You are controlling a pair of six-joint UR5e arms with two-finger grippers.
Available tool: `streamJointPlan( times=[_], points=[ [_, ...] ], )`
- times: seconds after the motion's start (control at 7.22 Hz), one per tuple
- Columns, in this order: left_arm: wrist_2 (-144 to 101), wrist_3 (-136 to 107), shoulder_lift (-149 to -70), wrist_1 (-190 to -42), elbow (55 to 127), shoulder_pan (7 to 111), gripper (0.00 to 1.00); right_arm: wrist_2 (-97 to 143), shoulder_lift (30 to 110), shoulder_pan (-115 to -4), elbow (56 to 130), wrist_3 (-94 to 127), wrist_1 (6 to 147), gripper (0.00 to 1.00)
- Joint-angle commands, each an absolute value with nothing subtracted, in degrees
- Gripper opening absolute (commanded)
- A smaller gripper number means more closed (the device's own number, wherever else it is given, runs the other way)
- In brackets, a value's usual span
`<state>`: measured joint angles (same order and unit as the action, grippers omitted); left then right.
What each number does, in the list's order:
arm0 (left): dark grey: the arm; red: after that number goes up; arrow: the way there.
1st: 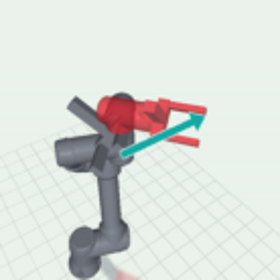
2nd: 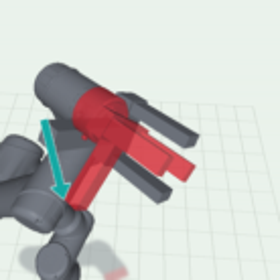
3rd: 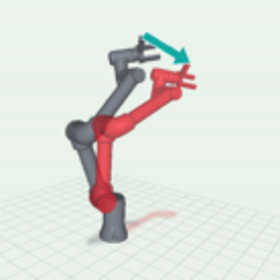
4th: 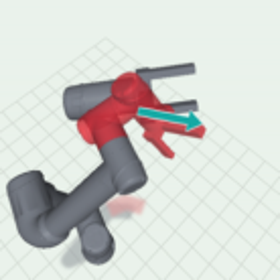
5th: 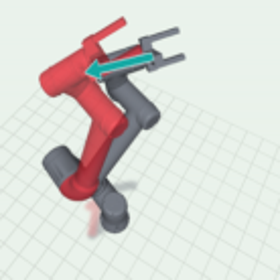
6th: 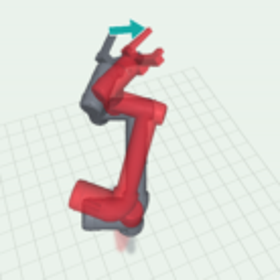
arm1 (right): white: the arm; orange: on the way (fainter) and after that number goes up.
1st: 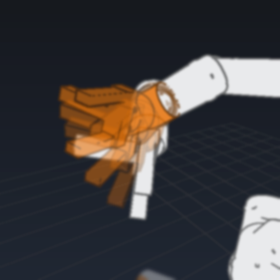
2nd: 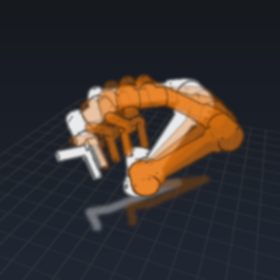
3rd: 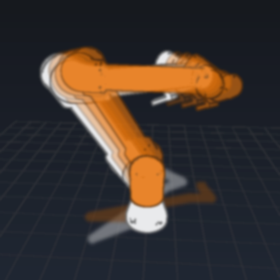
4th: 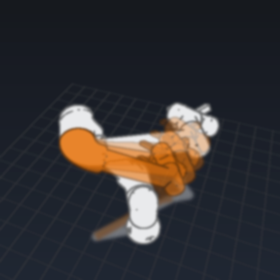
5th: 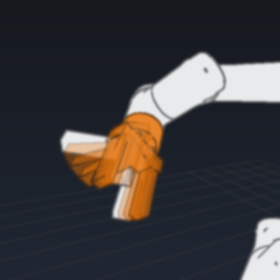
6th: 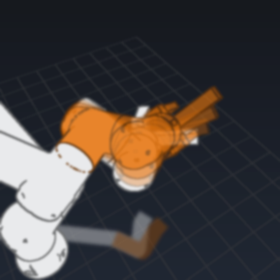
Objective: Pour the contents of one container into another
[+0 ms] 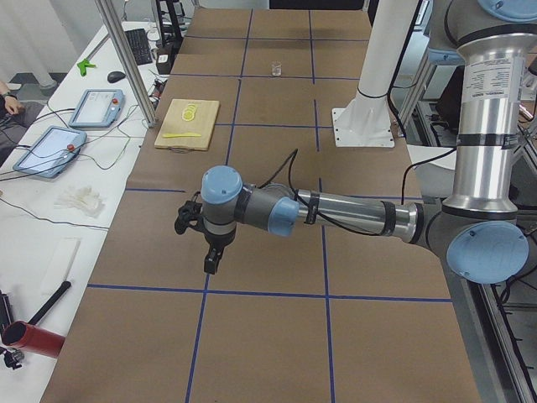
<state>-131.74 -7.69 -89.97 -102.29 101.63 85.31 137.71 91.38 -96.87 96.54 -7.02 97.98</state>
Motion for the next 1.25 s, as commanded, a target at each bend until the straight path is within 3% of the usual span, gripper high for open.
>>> streamJointPlan(
  times=[0.0,0.28,0.55,1.11],
  points=[
    [-130.88,-24.78,-90.26,-105.82,113.24,77.05,1.00,138.42,91.23,-96.07,97.73,-3.08,98.00,1.00],
    [-119.60,-45.95,-88.43,-106.17,123.43,61.17,0.99,138.07,89.92,-95.27,100.89,-2.99,98.26,1.00],
    [-106.83,-62.33,-81.42,-110.10,131.89,46.90,0.98,138.69,91.06,-94.14,105.97,1.54,98.00,1.00],
    [-76.12,-82.73,-74.38,-110.66,133.33,21.08,0.98,134.06,92.28,-80.98,125.72,29.21,98.44,1.00]
  ],
)
